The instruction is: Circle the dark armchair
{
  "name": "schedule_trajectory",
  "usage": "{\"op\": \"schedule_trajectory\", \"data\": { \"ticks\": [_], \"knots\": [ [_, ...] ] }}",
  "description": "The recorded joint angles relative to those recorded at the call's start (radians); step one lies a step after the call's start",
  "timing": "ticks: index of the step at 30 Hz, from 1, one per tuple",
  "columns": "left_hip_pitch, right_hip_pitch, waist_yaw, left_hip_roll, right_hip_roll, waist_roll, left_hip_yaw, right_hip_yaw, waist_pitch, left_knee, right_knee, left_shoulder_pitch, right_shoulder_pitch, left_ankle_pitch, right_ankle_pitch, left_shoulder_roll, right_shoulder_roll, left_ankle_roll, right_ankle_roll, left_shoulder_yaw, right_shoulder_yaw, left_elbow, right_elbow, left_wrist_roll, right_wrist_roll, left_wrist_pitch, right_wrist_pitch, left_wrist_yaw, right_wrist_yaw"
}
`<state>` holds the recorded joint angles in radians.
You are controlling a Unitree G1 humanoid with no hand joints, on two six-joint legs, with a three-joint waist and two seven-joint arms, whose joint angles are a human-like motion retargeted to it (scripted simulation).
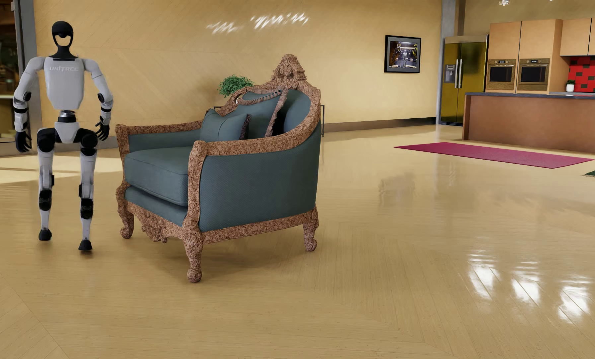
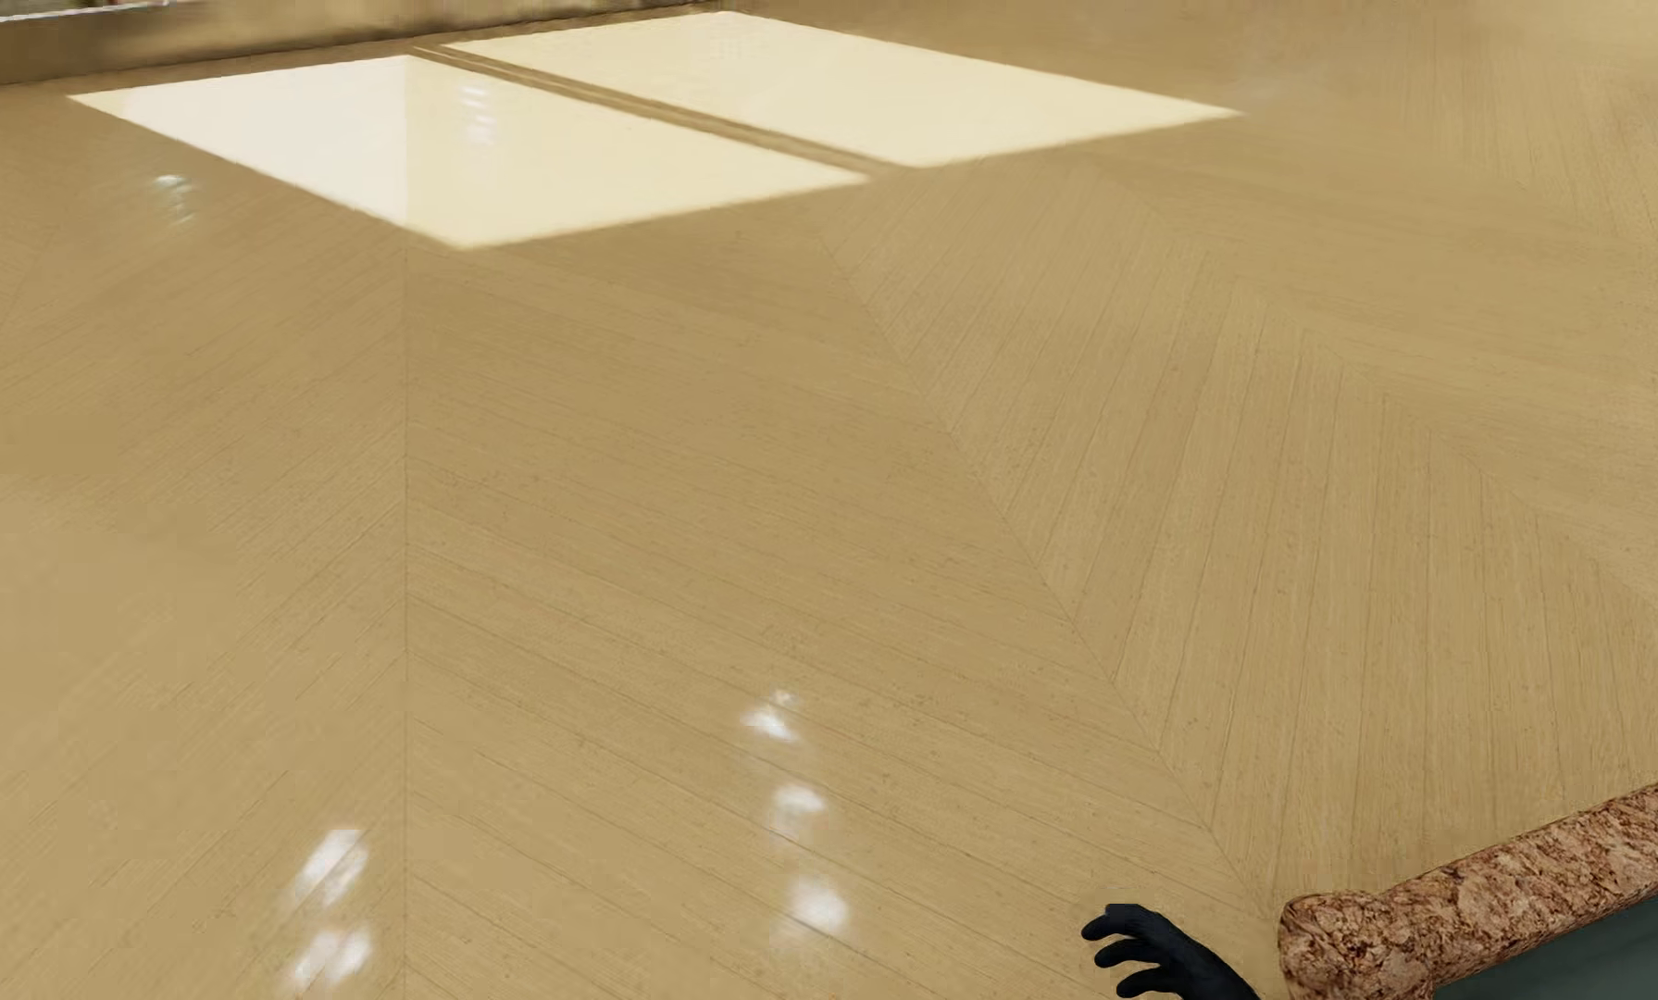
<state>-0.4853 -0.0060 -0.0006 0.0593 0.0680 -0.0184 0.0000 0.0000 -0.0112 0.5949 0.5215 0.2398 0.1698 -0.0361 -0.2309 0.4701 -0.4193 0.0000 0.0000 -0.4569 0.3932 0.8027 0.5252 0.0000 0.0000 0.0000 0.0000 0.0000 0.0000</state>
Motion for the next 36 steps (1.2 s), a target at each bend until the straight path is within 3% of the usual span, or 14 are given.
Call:
{"op": "schedule_trajectory", "data": {
  "ticks": [3,5,8,10,11,14,17,20,26,29,31,34,35,36],
  "knots": [
    [0.046,0.054,0.045,-0.010,-0.035,-0.009,0.000,0.000,-0.010,-0.128,0.016,0.039,0.031,-0.146,-0.030,-0.028,0.014,0.000,0.000,-0.001,0.038,0.003,0.217,0.000,0.000,0.000,0.000,0.000,0.000],
    [0.056,0.071,0.049,-0.030,-0.058,-0.006,0.000,0.000,-0.027,-0.082,0.035,0.069,0.065,-0.109,-0.010,-0.060,0.019,0.000,0.000,-0.022,0.046,0.026,0.383,0.000,0.000,0.000,0.000,0.000,0.000],
    [0.058,0.024,-0.013,-0.065,-0.093,-0.016,0.000,0.000,-0.051,0.002,0.145,0.088,0.133,-0.050,0.228,-0.107,0.021,0.000,0.000,-0.114,0.020,0.106,0.552,0.000,0.000,0.000,0.000,0.000,0.000],
    [0.123,-0.133,-0.041,-0.078,-0.122,-0.032,0.000,0.000,-0.061,-0.041,0.396,0.098,0.167,-0.075,0.409,-0.115,0.014,0.000,0.000,-0.166,0.029,0.110,0.569,0.000,0.000,0.000,0.000,0.000,0.000],
    [0.160,-0.230,-0.057,-0.082,-0.135,-0.041,0.000,0.000,-0.059,-0.066,0.573,0.109,0.173,-0.087,0.369,-0.107,0.009,0.000,0.000,-0.170,0.038,0.087,0.551,0.000,0.000,0.000,0.000,0.000,0.000],
    [0.261,-0.451,-0.142,-0.078,-0.152,-0.038,0.000,0.000,-0.030,-0.099,1.064,0.111,0.160,-0.126,0.046,-0.062,0.008,0.000,0.000,-0.170,0.033,0.046,0.459,0.000,0.000,0.000,0.000,0.000,0.000],
    [0.357,-0.585,-0.211,-0.053,-0.147,-0.006,0.000,0.000,-0.013,-0.118,0.907,0.066,0.138,-0.183,-0.003,-0.018,0.028,0.000,0.000,-0.170,-0.011,0.114,0.380,0.000,0.000,0.000,0.000,0.000,0.000],
    [0.419,-0.657,-0.239,-0.045,-0.154,0.027,0.000,0.000,-0.009,-0.115,1.009,0.038,0.120,-0.231,0.005,0.026,0.042,0.000,0.000,-0.111,-0.021,0.144,0.317,0.000,0.000,0.000,0.000,0.000,0.000],
    [0.552,-0.589,-0.237,-0.075,-0.171,0.064,0.000,0.000,-0.011,-0.115,0.142,-0.030,0.094,-0.378,0.175,0.061,0.029,0.000,0.000,-0.025,-0.001,0.133,0.347,0.000,0.000,0.000,0.000,0.000,0.000],
    [0.583,-0.544,-0.248,-0.076,-0.179,0.078,0.000,0.000,-0.035,-0.106,-0.042,-0.048,0.088,-0.384,0.178,0.041,0.018,0.000,0.000,-0.003,0.016,0.096,0.433,0.000,0.000,0.000,0.000,0.000,0.000],
    [0.618,-0.522,-0.236,-0.051,-0.160,0.104,0.000,0.000,-0.034,-0.094,0.002,-0.038,0.086,-0.287,0.249,0.003,0.008,0.000,0.000,0.018,0.046,0.054,0.505,0.000,0.000,0.000,0.000,0.000,0.000],
    [0.580,-0.455,-0.199,-0.006,-0.102,0.140,0.000,0.000,-0.045,0.041,0.032,0.012,0.076,0.166,0.223,-0.066,-0.009,0.000,0.000,0.007,0.062,-0.006,0.548,0.000,0.000,0.000,0.000,0.000,0.000],
    [0.529,-0.417,-0.193,0.010,-0.094,0.136,0.000,0.000,-0.055,0.139,0.021,0.025,0.076,0.285,0.201,-0.072,-0.013,0.000,0.000,-0.021,0.049,-0.035,0.524,0.000,0.000,0.000,0.000,0.000,0.000],
    [0.471,-0.379,-0.187,0.024,-0.090,0.128,0.000,0.000,-0.061,0.251,0.014,0.033,0.076,0.321,0.178,-0.069,-0.018,0.000,0.000,-0.046,0.037,-0.065,0.480,0.000,0.000,0.000,0.000,0.000,0.000]
  ]
}}
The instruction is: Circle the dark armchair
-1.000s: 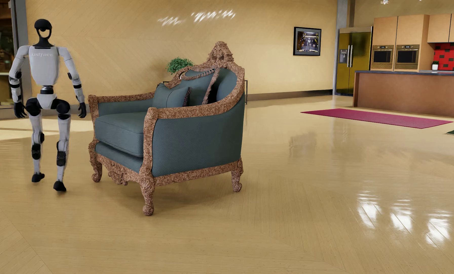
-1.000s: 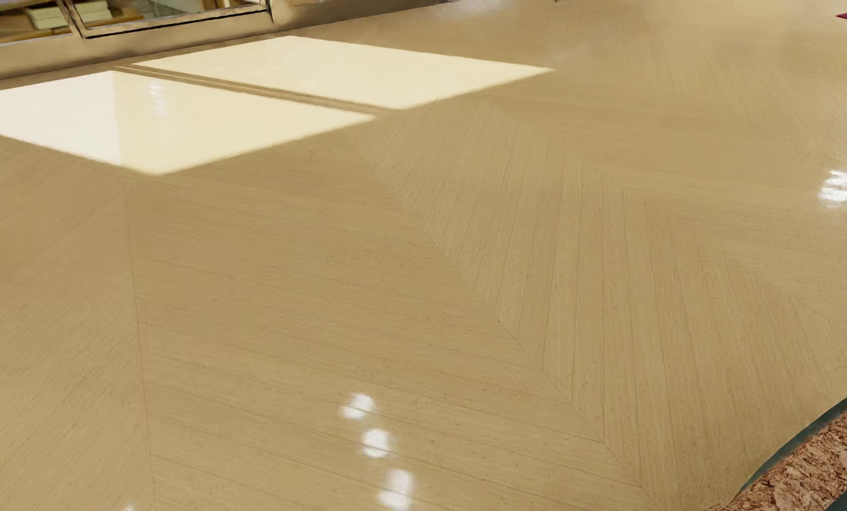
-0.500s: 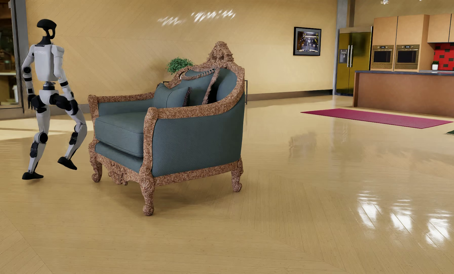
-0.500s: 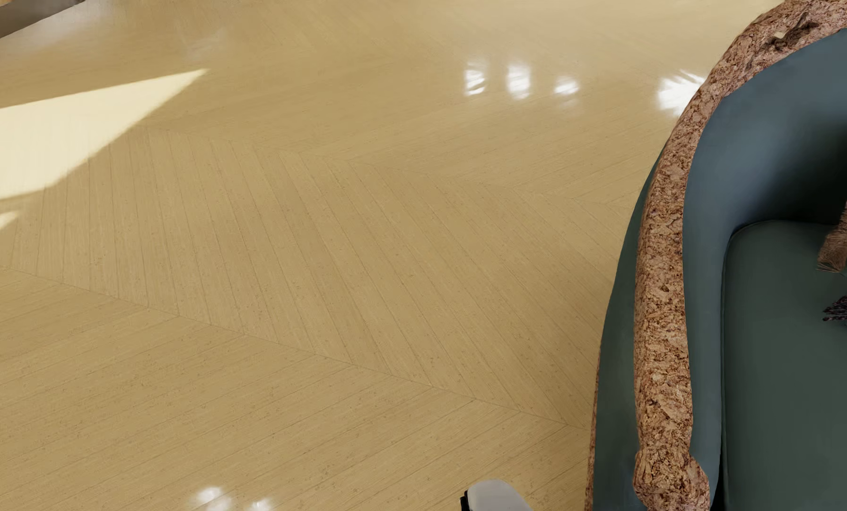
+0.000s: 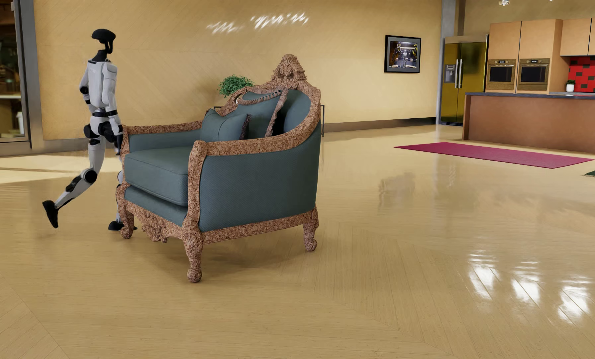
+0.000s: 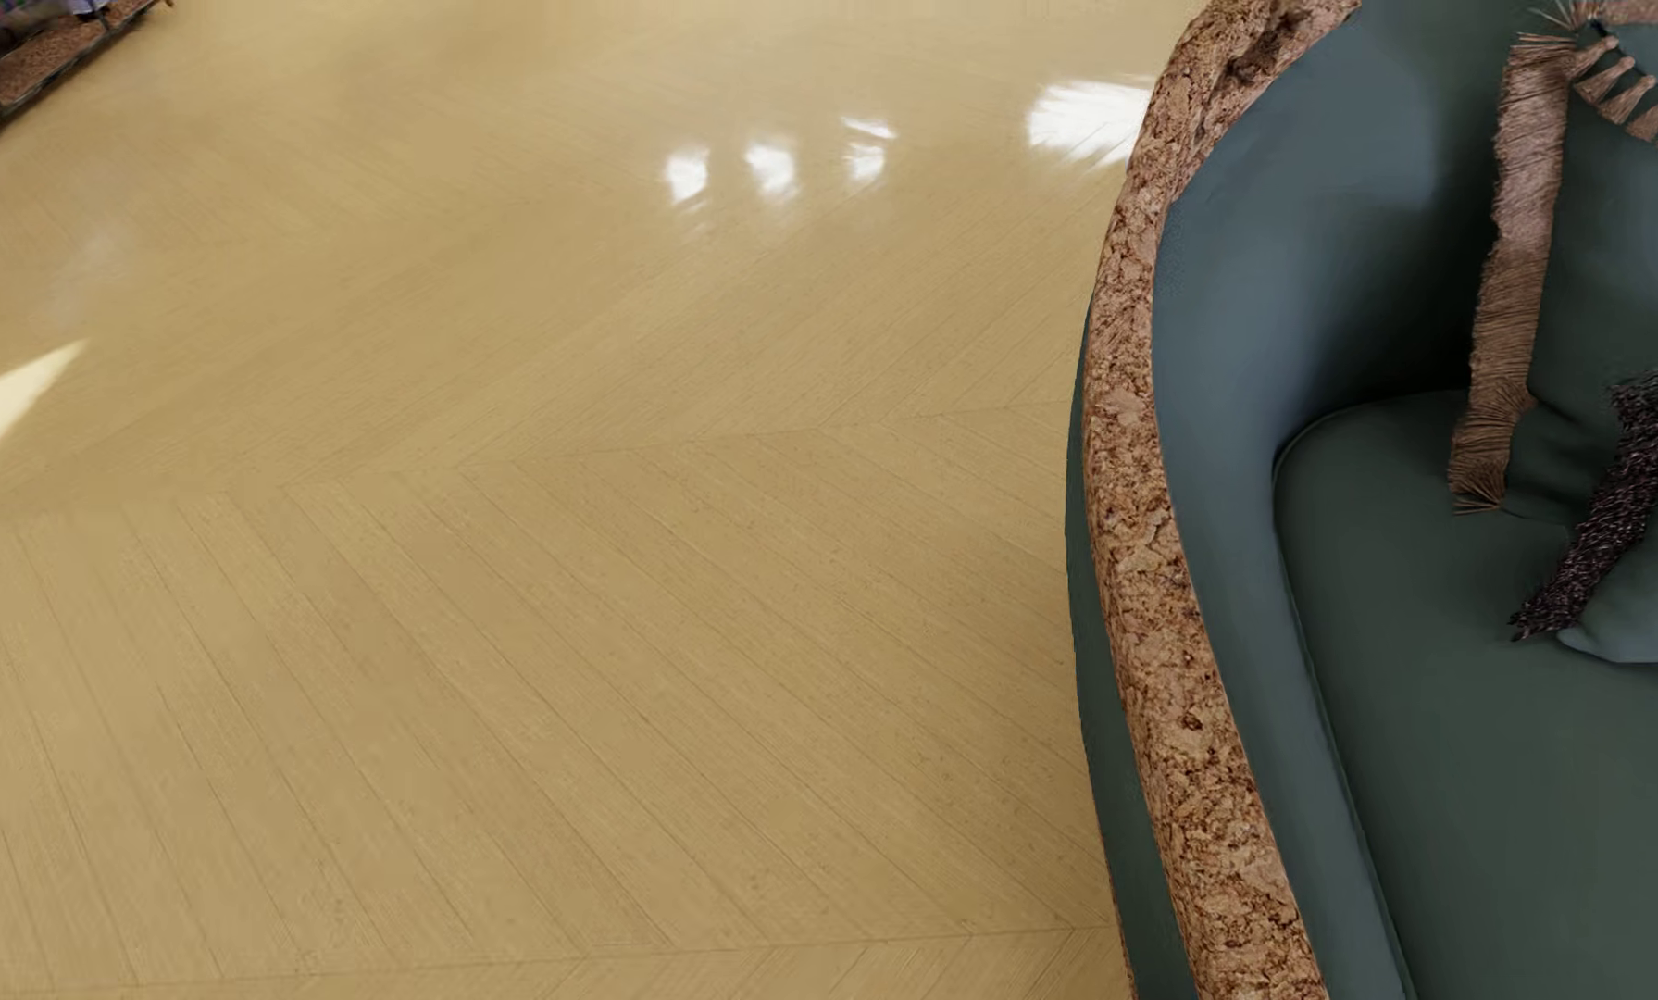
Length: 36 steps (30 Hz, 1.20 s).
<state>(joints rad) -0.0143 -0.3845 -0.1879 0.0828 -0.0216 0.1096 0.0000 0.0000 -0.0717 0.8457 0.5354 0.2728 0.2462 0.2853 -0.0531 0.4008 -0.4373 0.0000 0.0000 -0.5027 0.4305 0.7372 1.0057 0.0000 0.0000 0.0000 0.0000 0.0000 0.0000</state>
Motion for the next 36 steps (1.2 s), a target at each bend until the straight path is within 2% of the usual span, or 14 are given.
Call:
{"op": "schedule_trajectory", "data": {
  "ticks": [3,5,7,8,14,18,20,22,24,28,30,31,34,36],
  "knots": [
    [-0.154,0.119,0.031,0.017,0.019,-0.028,0.000,0.000,0.031,0.277,-0.002,-0.017,-0.025,-0.169,-0.063,0.018,-0.013,0.000,0.000,-0.007,-0.032,-0.026,-0.135,0.000,0.000,0.000,0.000,0.000,0.000],
    [-0.247,0.187,0.083,-0.003,0.026,-0.057,0.000,0.000,0.054,0.295,-0.011,-0.042,-0.063,-0.143,-0.087,0.032,-0.014,0.000,0.000,0.005,-0.052,-0.007,-0.170,0.000,0.000,0.000,0.000,0.000,0.000],
    [-0.330,0.247,0.151,-0.034,0.028,-0.083,0.000,0.000,0.067,0.207,-0.020,-0.051,-0.094,-0.037,-0.111,0.051,-0.020,0.000,0.000,0.009,-0.057,-0.011,-0.185,0.000,0.000,0.000,0.000,0.000,0.000],
    [-0.369,0.271,0.183,-0.046,0.029,-0.093,0.000,0.000,0.071,0.150,-0.021,-0.048,-0.104,-0.035,-0.127,0.062,-0.025,0.000,0.000,0.008,-0.058,-0.020,-0.194,0.000,0.000,0.000,0.000,0.000,0.000],
    [-0.466,0.430,0.294,-0.048,0.020,-0.126,0.000,0.000,0.083,-0.297,-0.017,0.003,-0.101,-0.281,-0.262,0.061,-0.022,0.000,0.000,0.017,-0.035,0.061,-0.171,0.000,0.000,0.000,0.000,0.000,0.000],
    [-0.482,0.502,0.314,-0.025,0.017,-0.120,0.000,0.000,0.047,-0.433,-0.001,0.071,-0.043,-0.466,-0.365,0.030,0.002,0.000,0.000,-0.003,0.018,0.138,-0.102,0.000,0.000,0.000,0.000,0.000,0.000],
    [-0.490,0.559,0.327,-0.034,-0.004,-0.114,0.000,0.000,0.021,-0.418,-0.015,0.108,0.006,-0.375,-0.408,0.011,0.011,0.000,0.000,-0.018,0.046,0.162,-0.054,0.000,0.000,0.000,0.000,0.000,0.000],
    [-0.553,0.606,0.319,-0.054,-0.039,-0.115,0.000,0.000,-0.013,-0.330,-0.034,0.133,0.053,-0.145,-0.406,-0.005,0.024,0.000,0.000,-0.032,0.060,0.174,-0.008,0.000,0.000,0.000,0.000,0.000,0.000],
    [-0.603,0.649,0.297,-0.091,-0.082,-0.138,0.000,0.000,-0.011,-0.192,-0.029,0.127,0.092,-0.103,-0.294,-0.010,0.050,0.000,0.000,-0.030,0.034,0.178,0.028,0.000,0.000,0.000,0.000,0.000,0.000],
    [-0.533,0.506,0.307,-0.112,-0.139,-0.134,0.000,0.000,-0.024,-0.176,0.177,0.082,0.079,-0.201,0.246,0.004,0.055,0.000,0.000,0.036,0.045,0.107,0.043,0.000,0.000,0.000,0.000,0.000,0.000],
    [-0.469,0.380,0.275,-0.136,-0.145,-0.126,0.000,0.000,-0.007,-0.212,0.369,0.042,0.032,-0.233,0.369,0.034,0.044,0.000,0.000,0.069,-0.020,0.059,-0.006,0.000,0.000,0.000,0.000,0.000,0.000],
    [-0.433,0.317,0.258,-0.142,-0.137,-0.118,0.000,0.000,0.009,-0.233,0.470,0.012,0.004,-0.251,0.314,0.057,0.036,0.000,0.000,0.080,-0.059,0.044,-0.045,0.000,0.000,0.000,0.000,0.000,0.000],
    [-0.346,0.171,0.164,-0.151,-0.099,-0.083,0.000,0.000,0.069,-0.274,0.634,-0.095,-0.092,-0.295,-0.096,0.122,0.004,0.000,0.000,0.120,-0.146,0.038,-0.157,0.000,0.000,0.000,0.000,0.000,0.000],
    [-0.307,0.101,0.114,-0.141,-0.078,-0.056,0.000,0.000,0.094,-0.298,0.547,-0.158,-0.140,-0.321,-0.185,0.151,-0.018,0.000,0.000,0.157,-0.168,0.050,-0.215,0.000,0.000,0.000,0.000,0.000,0.000]
  ]
}}
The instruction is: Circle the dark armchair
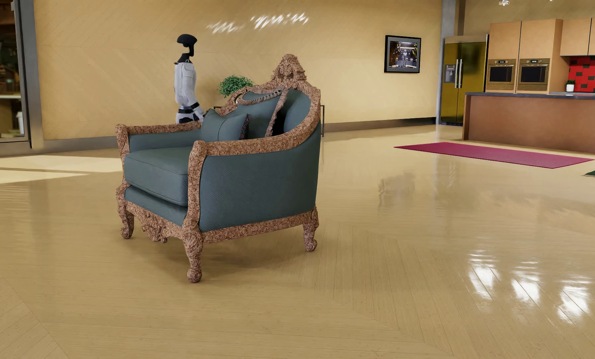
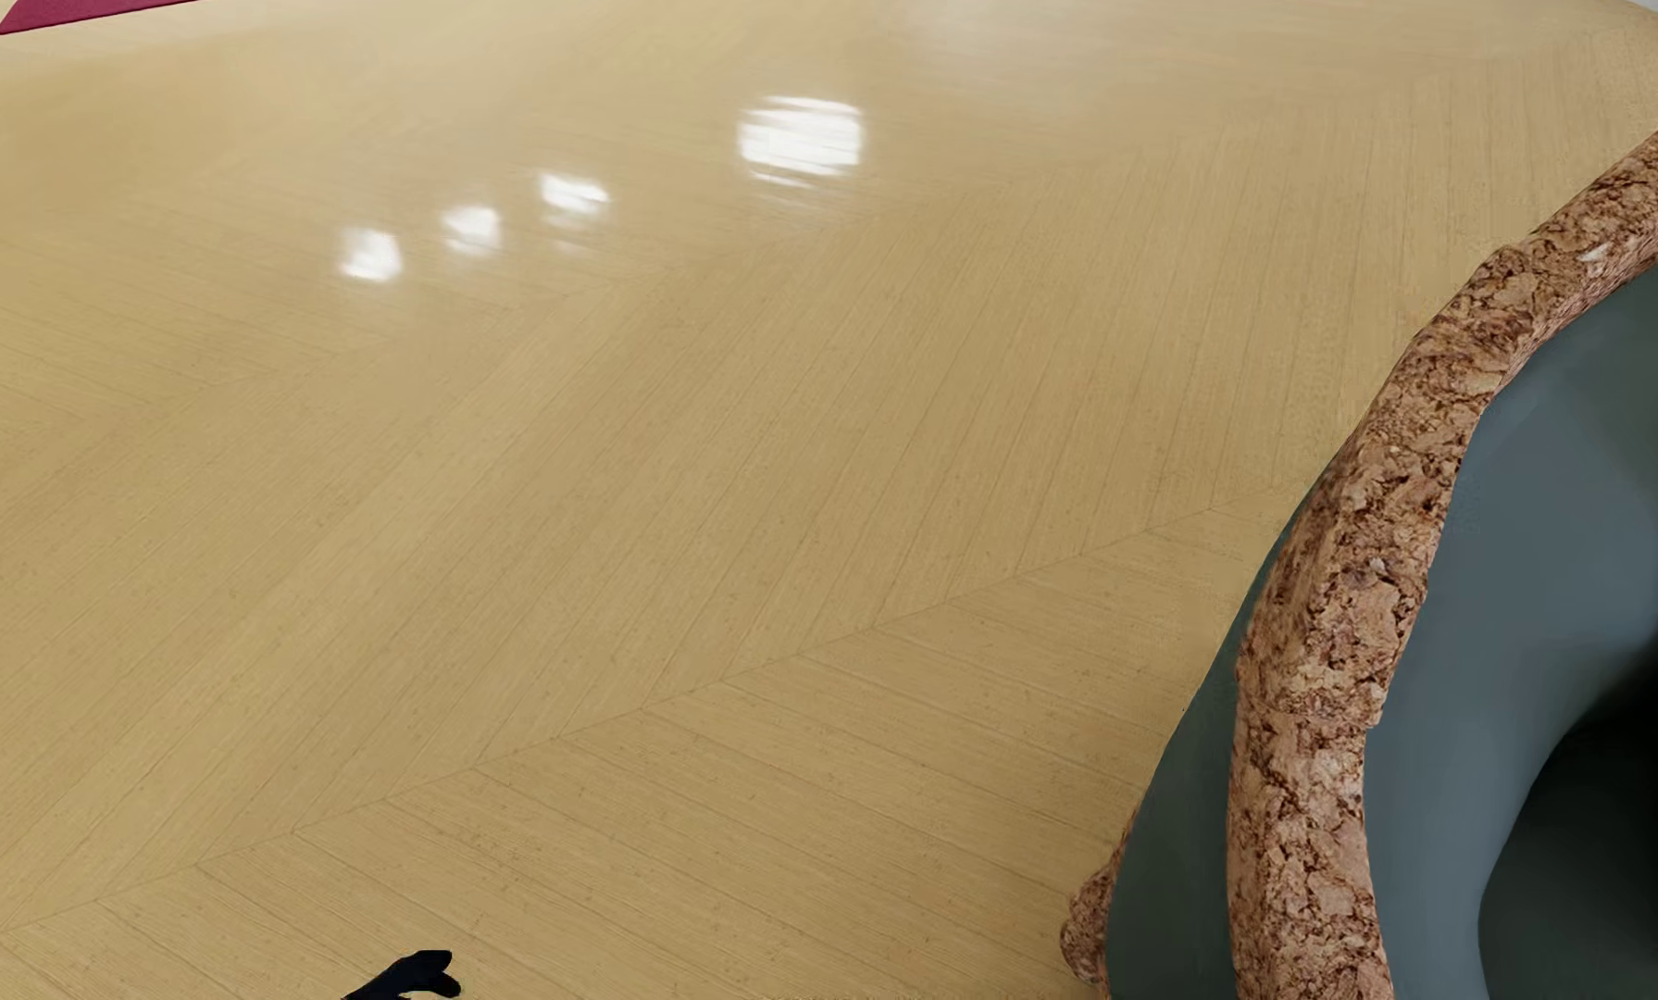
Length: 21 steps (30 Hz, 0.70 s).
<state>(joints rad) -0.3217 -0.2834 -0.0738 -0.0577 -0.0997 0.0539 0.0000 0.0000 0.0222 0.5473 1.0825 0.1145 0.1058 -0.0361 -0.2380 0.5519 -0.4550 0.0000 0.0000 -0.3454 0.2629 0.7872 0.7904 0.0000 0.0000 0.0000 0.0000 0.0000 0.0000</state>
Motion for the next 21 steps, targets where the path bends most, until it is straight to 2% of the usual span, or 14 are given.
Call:
{"op": "schedule_trajectory", "data": {
  "ticks": [3,6,7,9,12,15,18,21],
  "knots": [
    [0.051,-0.045,-0.021,0.015,0.044,0.022,0.000,0.000,0.009,-0.041,-0.279,-0.056,-0.023,-0.036,0.048,0.021,-0.019,0.000,0.000,0.040,0.007,-0.021,-0.042,0.000,0.000,0.000,0.000,0.000,0.000],
    [0.079,-0.009,-0.049,0.013,0.066,0.017,0.000,0.000,-0.014,-0.058,-0.484,-0.061,-0.002,-0.072,0.117,0.022,-0.009,0.000,0.000,0.029,0.036,-0.079,-0.007,0.000,0.000,0.000,0.000,0.000,0.000],
    [0.078,0.009,-0.053,0.009,0.060,0.008,0.000,0.000,-0.031,-0.056,-0.512,-0.057,0.017,-0.085,0.140,0.017,0.002,0.000,0.000,0.018,0.036,-0.091,0.019,0.000,0.000,0.000,0.000,0.000,0.000],
    [0.076,0.065,-0.037,-0.008,0.038,-0.026,0.000,0.000,-0.063,-0.049,-0.563,-0.043,0.058,-0.109,0.095,0.006,0.030,0.000,0.000,-0.004,0.031,-0.096,0.094,0.000,0.000,0.000,0.000,0.000,0.000],
    [0.107,0.129,0.058,-0.019,0.021,-0.076,0.000,0.000,-0.095,-0.067,-0.636,0.005,0.092,-0.146,0.065,-0.019,0.060,0.000,0.000,-0.020,0.107,-0.040,0.236,0.000,0.000,0.000,0.000,0.000,0.000],
    [0.157,0.137,0.121,-0.015,0.023,-0.088,0.000,0.000,-0.115,-0.095,-0.641,0.078,0.105,-0.194,0.079,-0.075,0.068,0.000,0.000,-0.060,0.156,0.117,0.310,0.000,0.000,0.000,0.000,0.000,0.000],
    [0.186,0.134,0.105,-0.012,0.022,-0.090,0.000,0.000,-0.120,-0.105,-0.632,0.139,0.097,-0.236,0.071,-0.139,0.068,0.000,0.000,-0.145,0.130,0.255,0.251,0.000,0.000,0.000,0.000,0.000,0.000],
    [0.201,0.137,0.083,-0.009,0.021,-0.094,0.000,0.000,-0.132,-0.108,-0.630,0.176,0.088,-0.265,0.063,-0.181,0.077,0.000,0.000,-0.185,0.123,0.268,0.188,0.000,0.000,0.000,0.000,0.000,0.000]
  ]
}}
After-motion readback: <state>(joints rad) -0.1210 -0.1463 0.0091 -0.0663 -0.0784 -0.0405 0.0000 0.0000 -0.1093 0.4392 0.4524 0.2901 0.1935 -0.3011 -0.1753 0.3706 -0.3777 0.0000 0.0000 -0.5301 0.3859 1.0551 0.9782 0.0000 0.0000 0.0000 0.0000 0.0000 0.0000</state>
